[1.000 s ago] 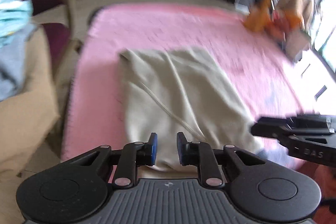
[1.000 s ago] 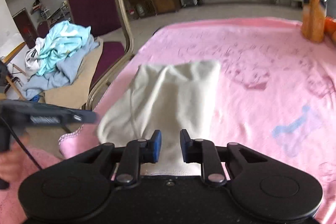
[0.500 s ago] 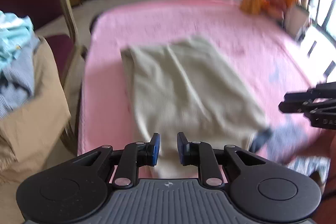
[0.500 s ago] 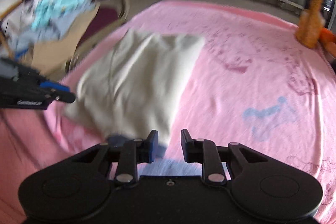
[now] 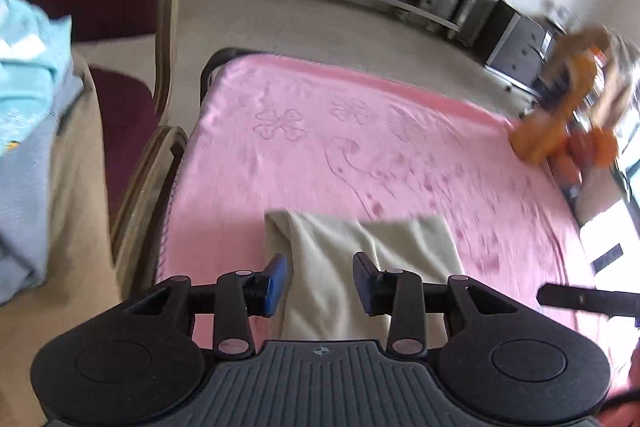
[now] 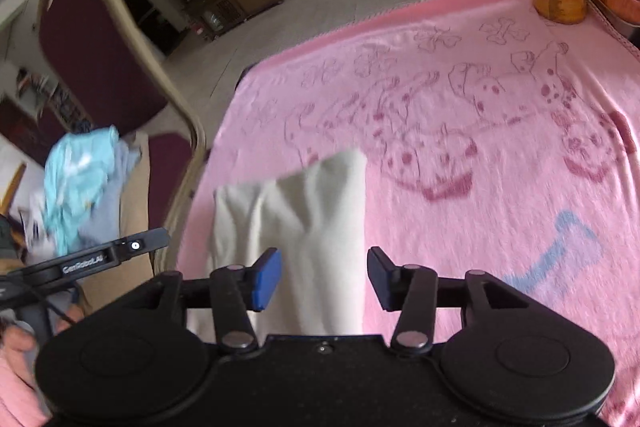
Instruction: Fold clothes
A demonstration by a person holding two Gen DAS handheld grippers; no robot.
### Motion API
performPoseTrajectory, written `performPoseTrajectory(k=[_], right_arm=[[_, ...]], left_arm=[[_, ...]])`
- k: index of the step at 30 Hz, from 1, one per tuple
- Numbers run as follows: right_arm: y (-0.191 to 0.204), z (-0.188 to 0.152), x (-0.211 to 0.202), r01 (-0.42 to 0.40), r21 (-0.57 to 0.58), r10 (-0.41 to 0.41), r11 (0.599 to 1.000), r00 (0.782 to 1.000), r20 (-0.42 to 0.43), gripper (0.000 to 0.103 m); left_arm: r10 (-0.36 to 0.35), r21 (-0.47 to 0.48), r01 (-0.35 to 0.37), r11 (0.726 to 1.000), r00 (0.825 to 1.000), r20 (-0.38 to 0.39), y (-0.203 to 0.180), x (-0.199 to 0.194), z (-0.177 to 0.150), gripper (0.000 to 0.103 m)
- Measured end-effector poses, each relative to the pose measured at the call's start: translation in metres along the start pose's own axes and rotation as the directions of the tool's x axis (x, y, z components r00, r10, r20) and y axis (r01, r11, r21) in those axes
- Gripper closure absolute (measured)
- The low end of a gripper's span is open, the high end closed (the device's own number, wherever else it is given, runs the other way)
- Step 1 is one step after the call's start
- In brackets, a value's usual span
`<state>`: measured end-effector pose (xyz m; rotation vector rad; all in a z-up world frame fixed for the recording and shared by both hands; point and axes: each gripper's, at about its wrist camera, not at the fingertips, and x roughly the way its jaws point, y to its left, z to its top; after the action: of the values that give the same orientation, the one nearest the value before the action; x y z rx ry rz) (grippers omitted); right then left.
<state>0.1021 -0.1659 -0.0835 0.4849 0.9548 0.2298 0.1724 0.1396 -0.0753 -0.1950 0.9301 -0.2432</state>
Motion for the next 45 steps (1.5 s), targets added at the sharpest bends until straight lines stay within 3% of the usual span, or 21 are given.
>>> performPoseTrajectory(k=[4,7,11,14,16,18,19,21,25,28,32,33,37,39,41,43,45], right_arm=[[-0.007,0.022,0.034,-0.001,0.061,0.001,0.998,1.000,0.008,0.073],[-0.021,0.028,0.062,-0.007,0.151,0.005,0.988,1.000,0.010,0.072],[-0.039,0.032,0.090,0.006,0.236,-0.009,0.972,1.000,0.015,0.072],[-0.046,0.036,0.103,0.010,0.263,-0.016,0.965,1.000,0.023,0.072],[-0.048,0.039,0.112,0.008,0.264,-0.016,0.965,0.999,0.028,0.071],[-0.047,0.041,0.122,0.008,0.258,-0.015,0.966,1.000,0.025,0.071],[-0.045,0.041,0.126,0.012,0.251,-0.018,0.968,1.000,0.020,0.072],[-0.040,0.040,0.133,0.011,0.224,-0.017,0.974,1.000,0.026,0.093],[-0.022,0.029,0.125,0.118,0.086,-0.129,0.989,0.981,0.143,0.096],[-0.021,0.026,0.135,0.175,0.072,-0.183,0.982,0.974,0.133,0.095],[-0.014,0.029,0.109,0.226,0.042,-0.230,0.973,0.963,0.140,0.092],[-0.013,0.029,0.098,0.240,0.034,-0.243,0.970,0.959,0.148,0.091],[-0.017,0.020,0.053,0.168,0.061,-0.173,0.984,0.981,0.090,0.087],[-0.013,0.012,0.036,0.139,0.074,-0.144,0.987,0.987,0.068,0.080],[-0.007,0.003,0.024,0.112,0.083,-0.117,0.990,0.992,0.055,0.072],[-0.001,-0.004,0.028,0.023,0.113,-0.027,0.993,0.999,0.034,0.071],[0.002,-0.009,0.045,-0.095,0.166,0.097,0.982,0.995,-0.007,0.070]], left_arm=[[-0.020,-0.128,0.011,0.992,0.997,-0.070,0.019,0.047,0.014,0.068],[-0.059,-0.190,0.039,0.981,0.993,-0.101,0.030,0.066,0.017,0.068],[-0.076,-0.173,0.057,0.983,0.992,-0.104,0.028,0.084,0.022,0.068],[-0.073,-0.188,0.052,0.981,0.991,-0.109,0.030,0.094,0.023,0.073],[-0.073,-0.196,0.051,0.979,0.991,-0.108,0.032,0.097,0.023,0.082],[-0.048,-0.181,0.028,0.983,0.993,-0.105,0.029,0.098,0.021,0.098],[-0.029,-0.171,0.011,0.985,0.994,-0.102,0.027,0.098,0.020,0.098],[0.006,-0.147,-0.018,0.989,0.996,-0.084,0.022,0.096,0.019,0.098],[0.144,-0.022,-0.145,0.989,0.989,-0.035,0.010,0.098,0.012,0.095],[0.250,0.089,-0.248,0.965,0.968,-0.013,0.001,0.104,0.004,0.087],[0.322,0.060,-0.322,0.945,0.947,0.013,0.008,0.071,-0.001,0.088],[0.318,0.031,-0.318,0.947,0.948,0.008,0.012,0.063,-0.003,0.088],[0.194,-0.065,-0.195,0.979,0.981,-0.011,0.023,0.024,-0.016,0.089],[0.088,-0.083,-0.088,0.993,0.996,-0.001,0.017,0.012,-0.025,0.089],[-0.016,-0.097,0.018,0.995,1.000,0.016,0.007,0.005,-0.032,0.087],[-0.096,-0.092,0.098,0.991,0.995,0.023,-0.007,0.013,-0.033,0.086],[-0.098,-0.061,0.099,0.993,0.995,0.006,-0.018,0.031,-0.032,0.085]])
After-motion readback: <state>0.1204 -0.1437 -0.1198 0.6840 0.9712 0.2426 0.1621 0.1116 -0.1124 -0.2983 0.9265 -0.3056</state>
